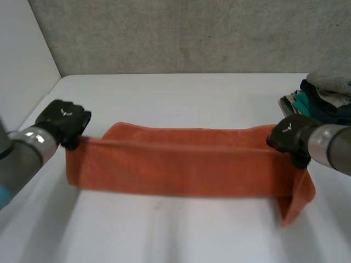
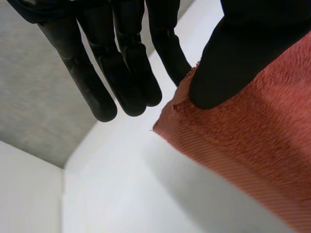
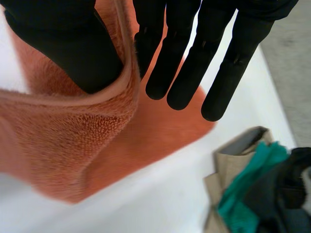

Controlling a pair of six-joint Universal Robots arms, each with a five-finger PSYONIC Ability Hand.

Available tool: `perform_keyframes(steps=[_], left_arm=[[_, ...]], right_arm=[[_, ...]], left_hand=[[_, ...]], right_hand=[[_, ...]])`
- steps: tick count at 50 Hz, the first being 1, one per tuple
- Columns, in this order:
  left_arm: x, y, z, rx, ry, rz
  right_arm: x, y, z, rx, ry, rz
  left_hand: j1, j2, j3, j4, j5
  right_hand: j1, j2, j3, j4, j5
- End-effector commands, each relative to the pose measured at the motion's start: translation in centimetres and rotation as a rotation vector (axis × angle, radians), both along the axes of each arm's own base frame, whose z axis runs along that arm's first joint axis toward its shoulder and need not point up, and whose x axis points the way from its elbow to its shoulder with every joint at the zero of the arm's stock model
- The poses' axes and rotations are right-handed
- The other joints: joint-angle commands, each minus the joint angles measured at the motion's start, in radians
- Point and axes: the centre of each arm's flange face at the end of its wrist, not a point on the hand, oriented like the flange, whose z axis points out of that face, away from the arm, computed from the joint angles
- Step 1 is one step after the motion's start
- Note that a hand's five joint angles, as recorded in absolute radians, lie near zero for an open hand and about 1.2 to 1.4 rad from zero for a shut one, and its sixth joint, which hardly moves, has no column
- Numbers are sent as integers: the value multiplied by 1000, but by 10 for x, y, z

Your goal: Fold the laundry.

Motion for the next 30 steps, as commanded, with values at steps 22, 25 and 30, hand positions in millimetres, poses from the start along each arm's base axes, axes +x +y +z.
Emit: perform_keyframes(steps=[22,25,30], left_arm=[[-27,-39,110,-764,358,29],[-14,-41,79,-673,317,64],[1,-43,42,-568,286,107]], right_arm=[[25,-69,61,-750,-312,35],[23,-60,40,-632,-289,46],[19,-46,-5,-420,-271,49]], left_hand=[[247,199,202,195,245],[247,199,202,195,245],[247,199,202,195,245]], right_hand=[[254,218,201,196,238],[254,218,201,196,238],[254,218,201,196,238]])
